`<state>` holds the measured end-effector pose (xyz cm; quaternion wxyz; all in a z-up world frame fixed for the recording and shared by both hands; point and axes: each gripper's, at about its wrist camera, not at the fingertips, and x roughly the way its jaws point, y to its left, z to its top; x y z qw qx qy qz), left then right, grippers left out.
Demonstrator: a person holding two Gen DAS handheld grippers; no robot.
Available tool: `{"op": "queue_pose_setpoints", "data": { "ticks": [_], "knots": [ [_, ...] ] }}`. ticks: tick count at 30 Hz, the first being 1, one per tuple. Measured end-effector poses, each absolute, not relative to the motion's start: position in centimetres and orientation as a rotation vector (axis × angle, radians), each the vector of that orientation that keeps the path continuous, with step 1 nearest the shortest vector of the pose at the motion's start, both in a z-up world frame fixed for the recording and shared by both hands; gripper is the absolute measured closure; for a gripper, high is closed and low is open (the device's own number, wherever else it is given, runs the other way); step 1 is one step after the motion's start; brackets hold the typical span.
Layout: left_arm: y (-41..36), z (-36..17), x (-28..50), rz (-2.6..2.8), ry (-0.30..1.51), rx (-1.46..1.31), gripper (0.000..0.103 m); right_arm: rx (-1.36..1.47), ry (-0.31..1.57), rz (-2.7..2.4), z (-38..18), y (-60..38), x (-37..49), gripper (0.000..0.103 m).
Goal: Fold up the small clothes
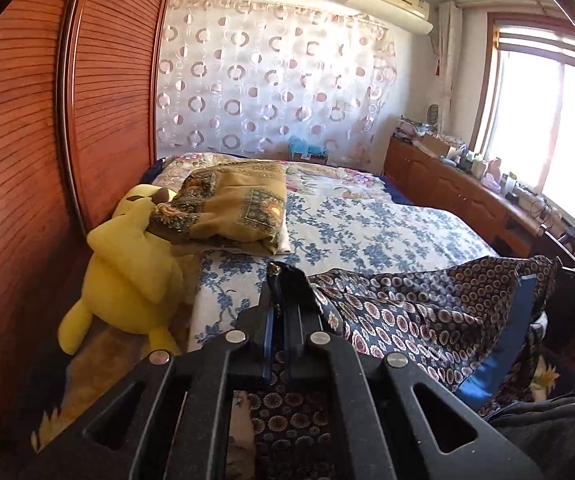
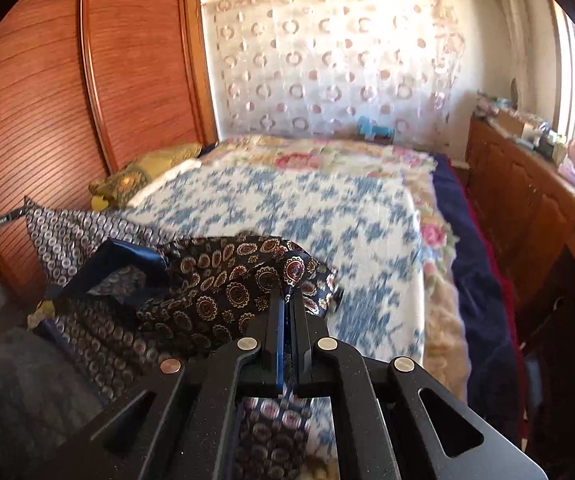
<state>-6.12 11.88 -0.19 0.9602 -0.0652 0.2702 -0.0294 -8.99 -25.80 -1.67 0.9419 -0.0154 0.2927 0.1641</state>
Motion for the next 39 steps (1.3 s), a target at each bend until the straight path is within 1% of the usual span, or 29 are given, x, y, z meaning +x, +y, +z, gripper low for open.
{"op": "queue_pose_setpoints", "data": {
  "ticks": [2, 3, 4, 6, 7, 8, 10, 11, 12, 13, 14, 16, 17, 19, 22, 31, 39],
  "knots": [
    [11.9, -0.4, -6.1, -0.063, 0.552, -0.121, 0.1, -0.024, 0.634, 0.332, -2.4, -25.8, -8.5, 0.101],
    [11.9, -0.4, -6.1, -0.059, 0.552, -0.115, 0.096, -0.025, 0.648, 0.33, -2.9, -25.8, -8.4, 0.101],
    [11.9, -0.4, -6.1, -0.056, 0.549, -0.108, 0.087, -0.03, 0.651, 0.321, -2.8, -25.8, -8.2, 0.101],
    [11.9, -0.1, -6.0, -0.054, 0.534, -0.096, 0.081, -0.035, 0.639, 0.318, -2.2, -25.8, -8.1, 0.101],
    [11.8, 0.1, -6.0, -0.051, 0.531, -0.088, 0.071, -0.035, 0.629, 0.324, -1.7, -25.8, -8.1, 0.101],
    [11.8, 0.3, -6.0, -0.048, 0.524, -0.083, 0.064, -0.037, 0.621, 0.33, -1.3, -25.8, -8.0, 0.101],
    [11.9, 0.8, -6.0, -0.051, 0.506, -0.089, 0.052, -0.059, 0.601, 0.332, -0.4, -25.7, -8.2, 0.092],
    [12.0, 1.0, -5.9, -0.057, 0.498, -0.097, 0.047, -0.066, 0.591, 0.335, 0.0, -25.6, -8.1, 0.091],
    [12.1, 1.2, -5.8, -0.061, 0.493, -0.104, 0.036, -0.068, 0.583, 0.339, 0.3, -25.5, -8.1, 0.088],
    [12.2, 1.4, -5.6, -0.066, 0.489, -0.109, 0.028, -0.069, 0.573, 0.34, 0.6, -25.6, -8.0, 0.082],
    [12.4, 1.6, -5.4, -0.067, 0.486, -0.113, 0.027, -0.067, 0.562, 0.34, 0.9, -25.7, -8.0, 0.078],
    [12.8, 1.7, -4.7, -0.079, 0.488, -0.123, 0.027, -0.061, 0.542, 0.333, 1.4, -25.9, -7.9, 0.064],
    [13.0, 1.7, -4.2, -0.082, 0.49, -0.127, 0.027, -0.057, 0.53, 0.321, 1.6, -26.0, -7.7, 0.062],
    [13.4, 1.6, -3.1, -0.082, 0.501, -0.14, 0.027, -0.062, 0.518, 0.289, 1.4, -26.3, -7.4, 0.051],
    [14.0, 0.8, -1.1, -0.077, 0.55, -0.143, 0.027, -0.059, 0.538, 0.263, 0.7, -26.1, -5.5, 0.048],
    [13.4, -3.2, 4.1, -0.071, 0.698, -0.099, 0.027, 0.003, 0.682, 0.26, -3.2, -23.2, 2.9, 0.048],
    [12.2, -6.8, 6.0, -0.092, 0.837, -0.073, 0.027, -0.023, 0.797, 0.27, -6.2, -22.5, 4.9, 0.047]
  ]
}}
